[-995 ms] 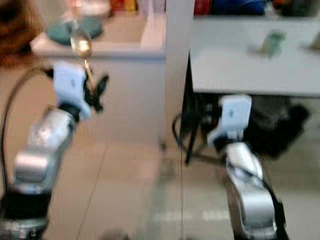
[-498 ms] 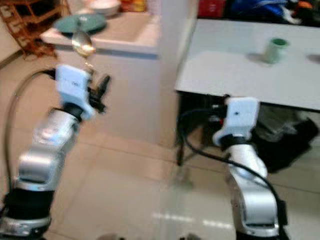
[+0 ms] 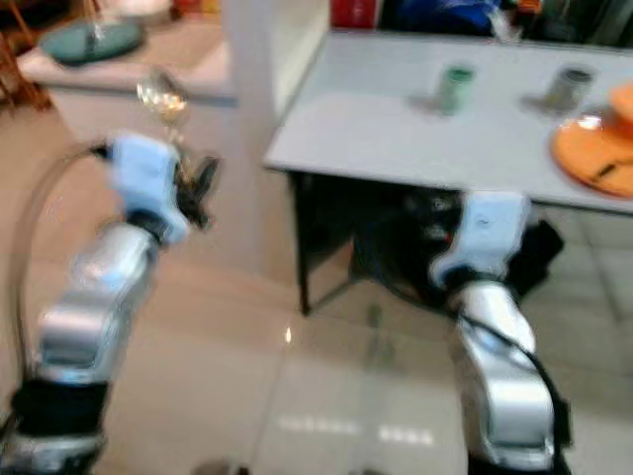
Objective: Setting the table
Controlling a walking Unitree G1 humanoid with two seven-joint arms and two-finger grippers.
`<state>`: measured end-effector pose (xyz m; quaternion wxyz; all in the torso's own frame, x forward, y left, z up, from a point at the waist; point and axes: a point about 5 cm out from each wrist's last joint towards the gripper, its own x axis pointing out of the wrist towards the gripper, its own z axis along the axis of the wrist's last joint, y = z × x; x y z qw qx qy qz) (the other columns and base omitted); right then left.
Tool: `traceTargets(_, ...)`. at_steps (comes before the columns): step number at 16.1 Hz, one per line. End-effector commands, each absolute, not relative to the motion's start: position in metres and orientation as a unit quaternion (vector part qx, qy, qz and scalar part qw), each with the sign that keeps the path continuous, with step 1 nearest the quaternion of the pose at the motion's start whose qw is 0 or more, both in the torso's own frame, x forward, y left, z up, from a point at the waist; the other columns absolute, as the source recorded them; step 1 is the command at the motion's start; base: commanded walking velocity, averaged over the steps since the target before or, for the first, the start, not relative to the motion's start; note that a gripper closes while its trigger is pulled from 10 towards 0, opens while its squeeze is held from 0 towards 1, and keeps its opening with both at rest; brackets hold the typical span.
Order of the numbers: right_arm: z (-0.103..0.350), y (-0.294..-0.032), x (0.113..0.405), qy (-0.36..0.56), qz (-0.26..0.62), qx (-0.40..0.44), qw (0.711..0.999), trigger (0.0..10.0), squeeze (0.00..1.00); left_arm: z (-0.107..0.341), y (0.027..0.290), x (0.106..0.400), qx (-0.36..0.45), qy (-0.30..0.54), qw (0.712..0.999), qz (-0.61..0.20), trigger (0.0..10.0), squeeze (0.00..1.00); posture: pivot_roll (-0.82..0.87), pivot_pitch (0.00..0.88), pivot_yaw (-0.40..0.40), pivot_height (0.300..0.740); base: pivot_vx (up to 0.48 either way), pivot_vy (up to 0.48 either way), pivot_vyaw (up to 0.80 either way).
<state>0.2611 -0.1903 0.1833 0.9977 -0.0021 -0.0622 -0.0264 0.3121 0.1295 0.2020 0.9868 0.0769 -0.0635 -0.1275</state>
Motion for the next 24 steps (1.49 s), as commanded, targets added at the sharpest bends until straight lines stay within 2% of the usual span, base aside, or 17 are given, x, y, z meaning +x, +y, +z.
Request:
traceTargets(1, 0.184, -0.186, 0.262, -0.059, -0.022, 0.004, 0.998, 10.0, 0.0, 0.211, 0.14, 0.312, 0.082, -0.082, 0.987, -0.108, 10.0, 0.0, 0.05, 0.053, 0.057, 0.74, 0.0, 0.0, 0.0)
traceTargets(3, 0.184, -0.184, 0.262, -0.059, -0.016, 0.006, 0.998, 10.0, 0.0, 0.212, 0.14, 0.311, 0.087, -0.087, 0.985, -0.12, 10.0, 0.0, 0.04, 0.054, 0.06, 0.74, 0.0, 0.0, 0.0)
traceTargets(6, 0.184, -0.182, 0.262, -0.054, -0.01, 0.034, 0.998, 10.0, 0.0, 0.21, 0.137, 0.31, 0.085, -0.081, 0.985, -0.126, 10.0, 0.0, 0.04, 0.057, 0.061, 0.74, 0.344, 0.0, -0.16)
traceTargets(10, 0.185, -0.18, 0.264, -0.057, 0.0, 0.03, 0.998, 10.0, 0.0, 0.209, 0.139, 0.309, 0.088, -0.074, 0.985, -0.127, 10.0, 0.0, 0.06, 0.06, 0.051, 0.74, 0.407, 0.0, -0.26)
traceTargets(15, 0.183, -0.169, 0.264, -0.047, 0.041, 0.026, 0.998, 10.0, 0.0, 0.205, 0.154, 0.311, 0.108, -0.057, 0.987, -0.107, 10.0, 0.0, 0.05, 0.06, 0.051, 0.74, 0.412, 0.0, 0.0)
traceTargets(18, 0.182, -0.166, 0.263, -0.041, 0.054, 0.028, 0.997, 10.0, 0.0, 0.204, 0.155, 0.312, 0.111, -0.052, 0.986, -0.111, 10.0, 0.0, 0.05, 0.06, 0.051, 0.74, 0.412, 0.0, 0.0)
traceTargets(21, 0.179, -0.152, 0.258, -0.03, 0.114, 0.035, 0.992, 10.0, 0.0, 0.201, 0.157, 0.313, 0.119, -0.044, 0.985, -0.116, 10.0, 0.0, 0.05, 0.055, 0.049, 0.74, 0.411, 0.0, 0.0)
traceTargets(24, 0.178, -0.151, 0.258, -0.026, 0.121, 0.033, 0.992, 10.0, 0.0, 0.201, 0.155, 0.315, 0.129, -0.041, 0.981, -0.139, 10.0, 0.0, 0.05, 0.056, 0.046, 0.74, 0.417, 0.0, 0.0)
